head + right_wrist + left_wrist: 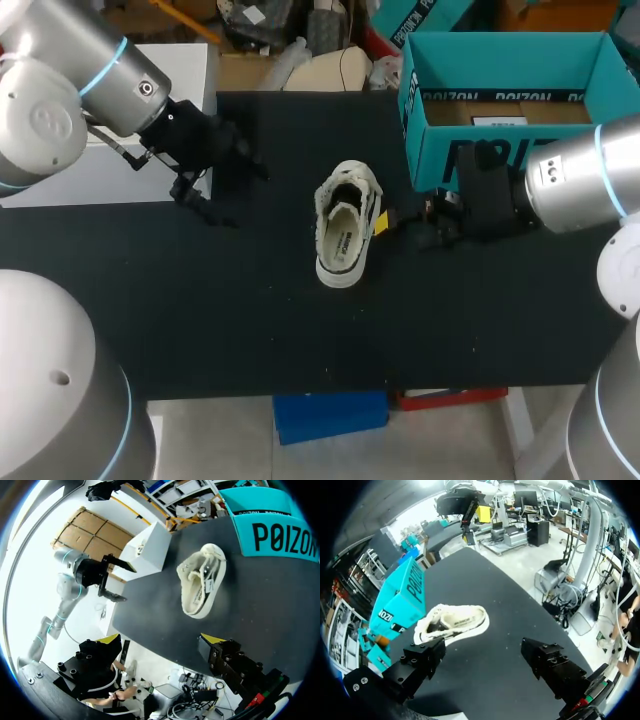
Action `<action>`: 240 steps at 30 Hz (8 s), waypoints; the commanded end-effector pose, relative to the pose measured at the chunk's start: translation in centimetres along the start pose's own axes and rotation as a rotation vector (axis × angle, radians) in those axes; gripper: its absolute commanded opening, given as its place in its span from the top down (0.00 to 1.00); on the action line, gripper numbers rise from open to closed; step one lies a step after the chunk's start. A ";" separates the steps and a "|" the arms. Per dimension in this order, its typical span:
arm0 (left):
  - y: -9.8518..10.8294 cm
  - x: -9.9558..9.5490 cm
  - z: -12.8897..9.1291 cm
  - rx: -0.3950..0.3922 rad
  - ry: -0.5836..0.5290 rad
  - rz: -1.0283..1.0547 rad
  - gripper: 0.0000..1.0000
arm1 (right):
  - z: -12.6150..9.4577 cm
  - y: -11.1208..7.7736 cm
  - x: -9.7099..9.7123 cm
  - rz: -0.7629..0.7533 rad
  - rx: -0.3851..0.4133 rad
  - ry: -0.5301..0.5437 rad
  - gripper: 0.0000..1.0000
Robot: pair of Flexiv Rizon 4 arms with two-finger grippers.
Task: Take the shoe out of the shoebox, open the shoe tongue, remove and reinsert the insole, then place the shoe into the shoebox
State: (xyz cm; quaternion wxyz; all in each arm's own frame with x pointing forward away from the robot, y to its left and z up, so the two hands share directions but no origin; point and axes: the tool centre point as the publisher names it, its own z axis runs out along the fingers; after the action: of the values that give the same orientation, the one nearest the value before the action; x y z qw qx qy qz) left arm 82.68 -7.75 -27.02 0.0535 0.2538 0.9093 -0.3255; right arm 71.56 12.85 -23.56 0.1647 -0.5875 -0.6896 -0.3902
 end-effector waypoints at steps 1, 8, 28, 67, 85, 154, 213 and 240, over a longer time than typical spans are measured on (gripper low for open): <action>0.9 0.1 1.0 0.020 -0.092 -0.102 0.00 | 0.1 0.0 0.1 0.001 0.000 -0.004 0.00; 2.9 -0.2 0.0 0.068 -0.179 -0.270 0.00 | 0.1 0.0 0.1 0.001 0.000 -0.004 0.00; 4.6 -0.6 -1.8 0.100 -0.136 -0.275 0.00 | 0.1 0.0 0.1 0.001 0.000 -0.004 0.00; 4.6 -0.6 -1.8 0.100 -0.136 -0.275 0.00 | 5.5 7.8 -1.9 0.089 0.363 -0.959 0.00; 4.6 -0.6 -1.8 0.100 -0.136 -0.275 0.00 | 8.0 8.3 -4.7 0.127 0.262 -0.894 0.00; 4.6 -0.6 -1.8 0.100 -0.136 -0.275 0.00 | 16.2 9.5 -14.7 0.184 0.297 -0.879 1.00; 4.6 -0.6 -1.8 0.100 -0.136 -0.275 0.00 | -6.8 23.3 -7.1 -1.010 0.541 -0.870 1.00; 4.6 -0.6 -1.8 0.100 -0.136 -0.275 0.00 | -9.5 25.0 -10.5 -0.857 0.556 -0.402 1.00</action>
State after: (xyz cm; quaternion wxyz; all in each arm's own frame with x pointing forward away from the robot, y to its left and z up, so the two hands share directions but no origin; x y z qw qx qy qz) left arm 85.66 -3.86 -27.99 0.0566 0.1067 0.9120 -0.3920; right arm 94.52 1.46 -16.05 -0.1401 -0.2493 -0.9582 0.0125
